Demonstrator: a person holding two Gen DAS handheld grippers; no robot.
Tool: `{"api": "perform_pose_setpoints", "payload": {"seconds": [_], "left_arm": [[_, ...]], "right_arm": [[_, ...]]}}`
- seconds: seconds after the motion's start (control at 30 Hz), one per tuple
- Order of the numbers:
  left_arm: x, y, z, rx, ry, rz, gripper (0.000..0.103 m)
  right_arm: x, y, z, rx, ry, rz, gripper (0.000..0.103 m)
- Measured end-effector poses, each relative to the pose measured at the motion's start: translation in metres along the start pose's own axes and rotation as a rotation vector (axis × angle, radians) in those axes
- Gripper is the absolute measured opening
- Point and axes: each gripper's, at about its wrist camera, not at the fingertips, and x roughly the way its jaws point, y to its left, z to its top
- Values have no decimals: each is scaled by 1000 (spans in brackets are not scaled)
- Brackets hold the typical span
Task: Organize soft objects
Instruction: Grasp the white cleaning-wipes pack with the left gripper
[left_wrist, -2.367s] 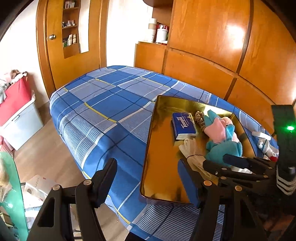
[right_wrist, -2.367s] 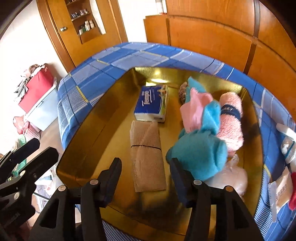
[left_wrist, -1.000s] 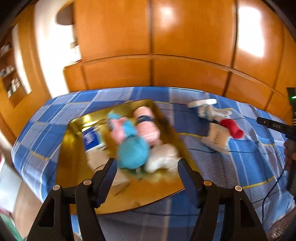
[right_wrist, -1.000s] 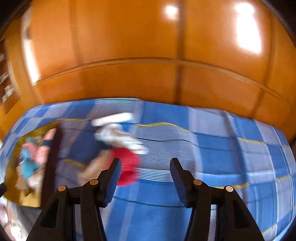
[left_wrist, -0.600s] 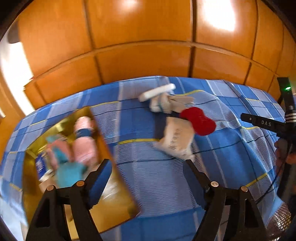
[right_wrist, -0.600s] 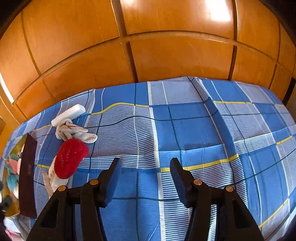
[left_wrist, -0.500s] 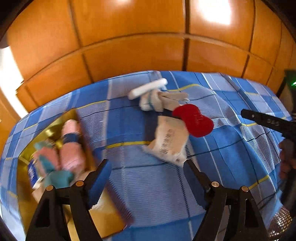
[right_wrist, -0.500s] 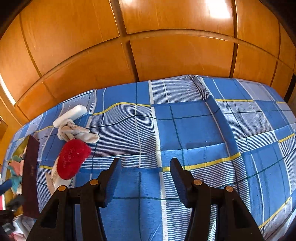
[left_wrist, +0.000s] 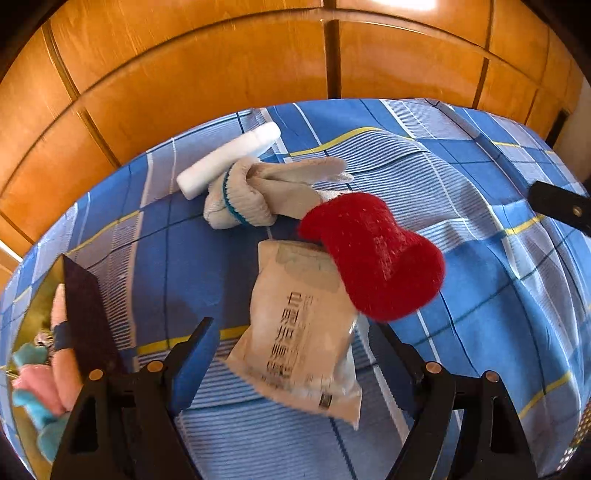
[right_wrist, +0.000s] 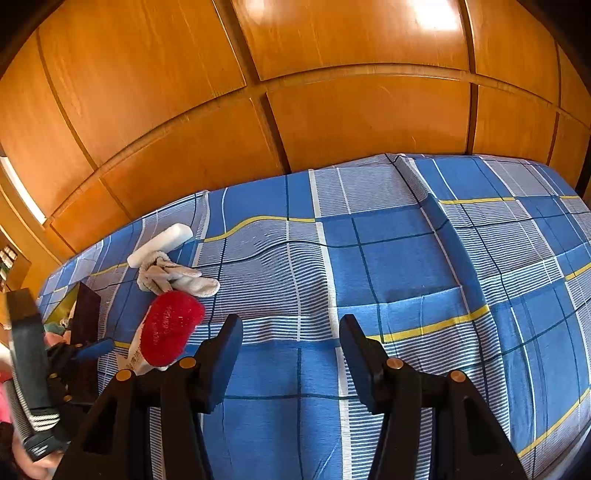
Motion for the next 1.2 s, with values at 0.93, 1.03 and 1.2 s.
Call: {"api": "perform_pose_setpoints", "payload": {"seconds": [0.93,1.03,1.2], "left_arm": [[-50,-29,-103,-33,-29,-109,54],[-50,-31,-104,-26,-43,-106,54],[-50,-29,-106,-33,-61,-107,54]], "right_arm": [[22,25,-21,-127,95,88,55],[23,41,-24,-194,105,116,55],[30,68,-18,-293,115,141,59]]}}
